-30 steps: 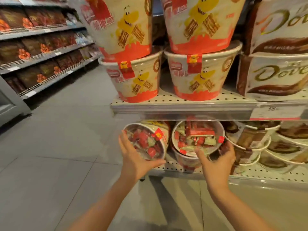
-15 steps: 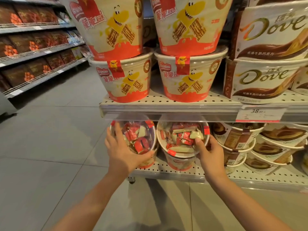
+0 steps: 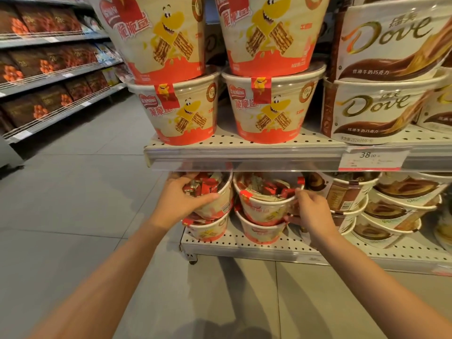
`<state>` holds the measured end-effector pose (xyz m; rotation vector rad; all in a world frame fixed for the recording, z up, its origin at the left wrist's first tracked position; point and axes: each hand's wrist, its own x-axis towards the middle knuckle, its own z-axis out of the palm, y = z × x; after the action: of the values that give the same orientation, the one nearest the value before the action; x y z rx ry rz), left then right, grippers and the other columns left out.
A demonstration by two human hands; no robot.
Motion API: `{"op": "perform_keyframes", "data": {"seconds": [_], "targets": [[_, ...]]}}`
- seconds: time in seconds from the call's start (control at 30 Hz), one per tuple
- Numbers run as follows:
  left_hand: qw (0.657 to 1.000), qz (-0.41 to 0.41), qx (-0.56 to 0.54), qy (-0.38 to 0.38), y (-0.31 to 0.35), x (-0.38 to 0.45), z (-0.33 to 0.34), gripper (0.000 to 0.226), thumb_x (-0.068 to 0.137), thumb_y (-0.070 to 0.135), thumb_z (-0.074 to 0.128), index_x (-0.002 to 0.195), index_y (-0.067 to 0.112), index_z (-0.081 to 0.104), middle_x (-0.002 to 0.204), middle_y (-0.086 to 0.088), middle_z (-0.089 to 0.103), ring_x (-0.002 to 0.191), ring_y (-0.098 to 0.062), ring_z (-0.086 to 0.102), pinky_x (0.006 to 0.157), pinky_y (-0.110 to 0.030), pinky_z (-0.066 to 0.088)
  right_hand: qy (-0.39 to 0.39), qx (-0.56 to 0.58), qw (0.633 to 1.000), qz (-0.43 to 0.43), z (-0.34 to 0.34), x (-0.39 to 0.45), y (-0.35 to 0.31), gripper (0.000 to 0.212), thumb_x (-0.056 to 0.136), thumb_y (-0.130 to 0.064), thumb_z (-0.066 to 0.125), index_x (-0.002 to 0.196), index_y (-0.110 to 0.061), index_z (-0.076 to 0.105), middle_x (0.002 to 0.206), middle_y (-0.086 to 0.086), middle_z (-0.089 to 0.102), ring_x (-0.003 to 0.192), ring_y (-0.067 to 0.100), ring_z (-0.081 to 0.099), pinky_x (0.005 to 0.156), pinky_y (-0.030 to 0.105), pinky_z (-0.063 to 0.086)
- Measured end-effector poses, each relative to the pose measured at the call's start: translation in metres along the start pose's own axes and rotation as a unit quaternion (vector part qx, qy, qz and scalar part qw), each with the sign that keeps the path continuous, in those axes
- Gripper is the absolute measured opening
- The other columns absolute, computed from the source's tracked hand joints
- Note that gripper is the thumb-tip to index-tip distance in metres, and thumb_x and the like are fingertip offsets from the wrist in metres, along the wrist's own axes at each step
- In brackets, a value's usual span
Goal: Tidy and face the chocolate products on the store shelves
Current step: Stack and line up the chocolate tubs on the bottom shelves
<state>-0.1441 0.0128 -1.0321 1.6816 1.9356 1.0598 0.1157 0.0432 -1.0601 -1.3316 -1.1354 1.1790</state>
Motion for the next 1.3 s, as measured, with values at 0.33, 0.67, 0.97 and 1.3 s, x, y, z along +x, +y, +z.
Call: {"op": "perform_keyframes", "data": {"seconds": [0.33,0.67,0.97,1.3], "targets": [[0.99,0.003,-0.034,0.134,-0.018,-0.014,0.024,0.098,0.057,0.036,0.087,0.139,0.026,0.034,0.144,0.006,0.029,0.129,-0.008,0.032,0.107,-0.034,0.034,-0.041,-0.09,0.987,-0.124,-0.002,-0.009,0.044,0.074,0.075,-0.008,0.068,0.138,-0.029,0.035,0.134,-0.013,0.045,0.126,0.006,0.041,0.108,0.039,0.037],[0.957,-0.114,-0.155,0.216,-0.018,-0.006,0.082,0.138,0.046,0.037,0.092,0.145,0.032,-0.003,0.148,-0.004,0.018,0.137,-0.025,0.027,0.107,-0.04,0.031,-0.011,-0.09,0.986,-0.138,0.03,0.005,0.058,0.124,0.051,-0.023,0.091,0.144,-0.033,0.008,0.142,-0.004,0.038,0.131,0.013,0.039,0.108,0.041,0.038],[0.977,-0.085,-0.181,0.074,-0.058,-0.012,0.033,0.133,0.053,0.018,0.089,0.146,0.031,-0.005,0.142,-0.002,0.035,0.13,-0.02,0.039,0.099,-0.037,0.041,-0.008,-0.096,0.984,-0.15,0.028,0.009,0.059,0.111,0.052,-0.019,0.091,0.139,-0.025,0.023,0.135,-0.002,0.047,0.125,0.013,0.046,0.104,0.035,0.042],[0.967,-0.113,-0.182,0.139,-0.053,-0.02,0.054,0.141,0.025,0.054,0.089,0.136,0.047,0.002,0.142,0.001,0.024,0.133,-0.018,0.032,0.106,-0.046,0.039,0.033,-0.14,0.977,-0.156,0.038,0.011,0.066,0.118,0.047,-0.031,0.092,0.14,-0.021,0.021,0.139,0.0,0.038,0.129,0.016,0.04,0.105,0.037,0.041]]}}
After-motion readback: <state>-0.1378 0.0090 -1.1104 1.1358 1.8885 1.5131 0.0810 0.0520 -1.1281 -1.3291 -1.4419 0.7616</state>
